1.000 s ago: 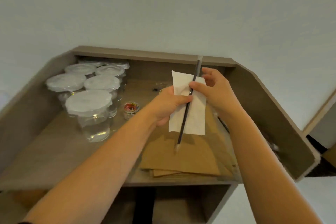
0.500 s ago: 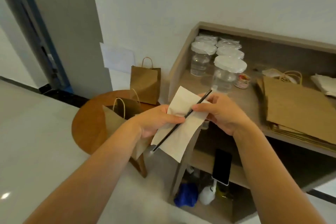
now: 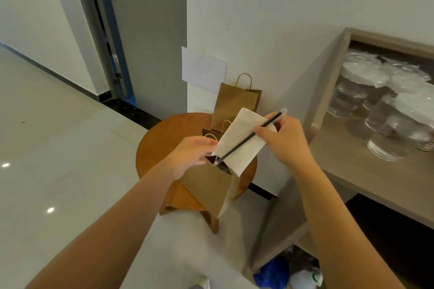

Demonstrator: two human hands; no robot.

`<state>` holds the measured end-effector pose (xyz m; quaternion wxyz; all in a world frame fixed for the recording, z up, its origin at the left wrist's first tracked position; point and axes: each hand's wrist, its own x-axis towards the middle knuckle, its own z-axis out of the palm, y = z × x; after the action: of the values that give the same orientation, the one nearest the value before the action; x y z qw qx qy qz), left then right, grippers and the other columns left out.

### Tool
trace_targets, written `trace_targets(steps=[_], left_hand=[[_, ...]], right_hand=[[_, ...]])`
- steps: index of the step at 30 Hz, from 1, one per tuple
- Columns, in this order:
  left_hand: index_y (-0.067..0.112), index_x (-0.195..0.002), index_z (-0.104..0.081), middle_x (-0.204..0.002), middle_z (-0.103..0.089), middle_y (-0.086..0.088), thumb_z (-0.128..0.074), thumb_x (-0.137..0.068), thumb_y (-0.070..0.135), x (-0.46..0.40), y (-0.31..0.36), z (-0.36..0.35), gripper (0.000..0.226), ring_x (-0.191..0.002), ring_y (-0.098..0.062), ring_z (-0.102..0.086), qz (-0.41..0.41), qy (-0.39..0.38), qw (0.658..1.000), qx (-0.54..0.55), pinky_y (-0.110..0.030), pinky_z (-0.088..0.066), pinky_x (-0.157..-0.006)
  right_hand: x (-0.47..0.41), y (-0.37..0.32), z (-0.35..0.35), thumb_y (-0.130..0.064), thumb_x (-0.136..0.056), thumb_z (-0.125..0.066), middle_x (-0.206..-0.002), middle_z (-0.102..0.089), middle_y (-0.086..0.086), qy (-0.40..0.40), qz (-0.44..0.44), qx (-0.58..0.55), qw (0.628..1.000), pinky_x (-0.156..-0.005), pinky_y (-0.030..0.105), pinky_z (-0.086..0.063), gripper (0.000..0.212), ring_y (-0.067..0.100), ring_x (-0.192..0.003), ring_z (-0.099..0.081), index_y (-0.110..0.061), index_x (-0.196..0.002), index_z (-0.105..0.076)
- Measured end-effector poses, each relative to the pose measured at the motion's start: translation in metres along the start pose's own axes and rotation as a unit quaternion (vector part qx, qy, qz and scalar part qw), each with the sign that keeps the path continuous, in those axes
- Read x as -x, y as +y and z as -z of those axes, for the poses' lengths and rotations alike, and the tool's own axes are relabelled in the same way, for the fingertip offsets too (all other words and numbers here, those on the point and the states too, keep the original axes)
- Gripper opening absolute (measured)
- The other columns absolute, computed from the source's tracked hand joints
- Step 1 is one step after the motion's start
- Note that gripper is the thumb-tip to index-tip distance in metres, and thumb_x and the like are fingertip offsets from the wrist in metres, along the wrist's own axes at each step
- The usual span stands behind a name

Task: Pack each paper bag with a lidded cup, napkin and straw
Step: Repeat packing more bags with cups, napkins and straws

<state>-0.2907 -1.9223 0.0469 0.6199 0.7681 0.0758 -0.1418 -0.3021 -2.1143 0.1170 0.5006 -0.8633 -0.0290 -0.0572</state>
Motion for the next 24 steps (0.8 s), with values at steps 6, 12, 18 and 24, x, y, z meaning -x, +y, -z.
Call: trace_targets(steps=[6,12,18,24], left_hand=[[0.004,-0.125,-0.056,-0.121,-0.057,-0.010,-0.050,-0.097,0.016,-0.074,-0.004,0.042,0.031,-0.088,-0.002,-0.051,-0.064,0.041,0.984,-0.161,-0.005,-0.042,-0.078],[0.017,-0.119,-0.061,-0.120,-0.061,0.001,-0.047,-0.099,0.022,-0.125,0.000,0.052,0.026,-0.103,-0.006,-0.053,-0.086,-0.037,0.961,-0.262,-0.017,-0.040,-0.087],[0.014,-0.116,-0.063,-0.119,-0.061,0.000,-0.048,-0.098,0.016,-0.160,-0.003,0.063,0.024,-0.097,-0.006,-0.050,-0.090,-0.082,0.946,-0.300,-0.018,-0.040,-0.089],[0.013,-0.120,-0.061,-0.124,-0.060,-0.002,-0.047,-0.098,0.014,-0.193,0.003,0.084,0.026,-0.115,-0.014,-0.054,-0.105,-0.151,0.930,-0.319,-0.017,-0.038,-0.091]], right_hand=[[-0.065,0.019,-0.041,-0.019,-0.095,-0.053,-0.085,-0.058,0.001,0.013,-0.072,0.059,0.996,-0.057,0.019,-0.047,0.005,0.011,-0.073,-0.057,-0.019,-0.090,-0.052],[-0.105,0.047,-0.091,-0.018,-0.095,-0.052,-0.091,-0.052,-0.003,-0.019,-0.097,0.143,0.985,-0.065,0.018,-0.044,0.002,0.012,-0.084,-0.053,-0.018,-0.097,-0.053],[-0.126,0.085,-0.144,-0.018,-0.094,-0.054,-0.094,-0.059,-0.002,-0.096,-0.116,0.174,0.973,-0.074,0.018,-0.046,0.007,0.010,-0.085,-0.055,-0.018,-0.095,-0.061],[-0.153,0.113,-0.177,-0.012,-0.094,-0.053,-0.113,-0.061,0.008,-0.157,-0.164,0.215,0.950,-0.090,0.027,-0.047,0.017,0.021,-0.101,-0.057,-0.010,-0.107,-0.064]])
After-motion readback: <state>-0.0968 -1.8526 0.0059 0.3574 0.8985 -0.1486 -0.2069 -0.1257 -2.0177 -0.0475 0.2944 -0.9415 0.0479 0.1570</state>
